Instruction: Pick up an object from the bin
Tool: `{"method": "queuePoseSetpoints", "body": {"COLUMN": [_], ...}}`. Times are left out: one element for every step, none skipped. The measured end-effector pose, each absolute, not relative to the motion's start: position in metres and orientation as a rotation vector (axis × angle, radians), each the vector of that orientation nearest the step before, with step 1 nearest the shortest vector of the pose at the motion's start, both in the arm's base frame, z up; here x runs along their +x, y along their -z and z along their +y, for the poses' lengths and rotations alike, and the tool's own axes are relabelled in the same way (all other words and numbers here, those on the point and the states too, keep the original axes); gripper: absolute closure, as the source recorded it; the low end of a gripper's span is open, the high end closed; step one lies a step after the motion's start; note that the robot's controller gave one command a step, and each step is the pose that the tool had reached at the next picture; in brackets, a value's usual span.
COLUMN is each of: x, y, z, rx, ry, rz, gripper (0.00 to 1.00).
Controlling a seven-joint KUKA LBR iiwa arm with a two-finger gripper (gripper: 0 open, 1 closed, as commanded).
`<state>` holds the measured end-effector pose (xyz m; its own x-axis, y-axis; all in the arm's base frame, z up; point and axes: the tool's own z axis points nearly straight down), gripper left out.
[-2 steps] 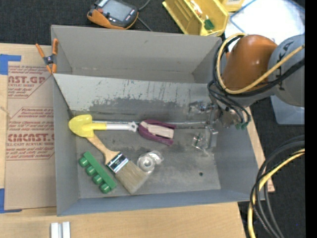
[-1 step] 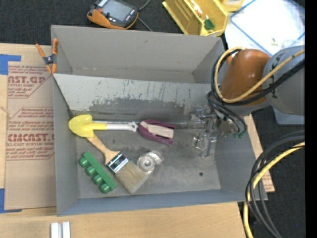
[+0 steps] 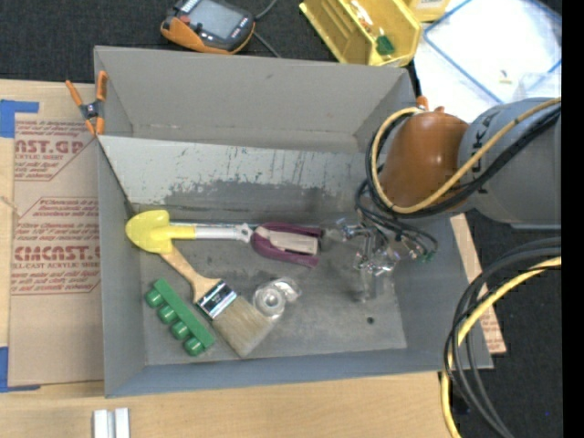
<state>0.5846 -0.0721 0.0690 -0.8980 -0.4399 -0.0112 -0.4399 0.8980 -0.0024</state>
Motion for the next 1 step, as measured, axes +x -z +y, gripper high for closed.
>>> {"method": "queuePoseSetpoints", "body": {"x": [0.5925], "y": [-0.0705], "z": [-0.0566], "rx": [-0.413], "ry": [0.003], "rz": [3.104], "gripper": [0.0]}}
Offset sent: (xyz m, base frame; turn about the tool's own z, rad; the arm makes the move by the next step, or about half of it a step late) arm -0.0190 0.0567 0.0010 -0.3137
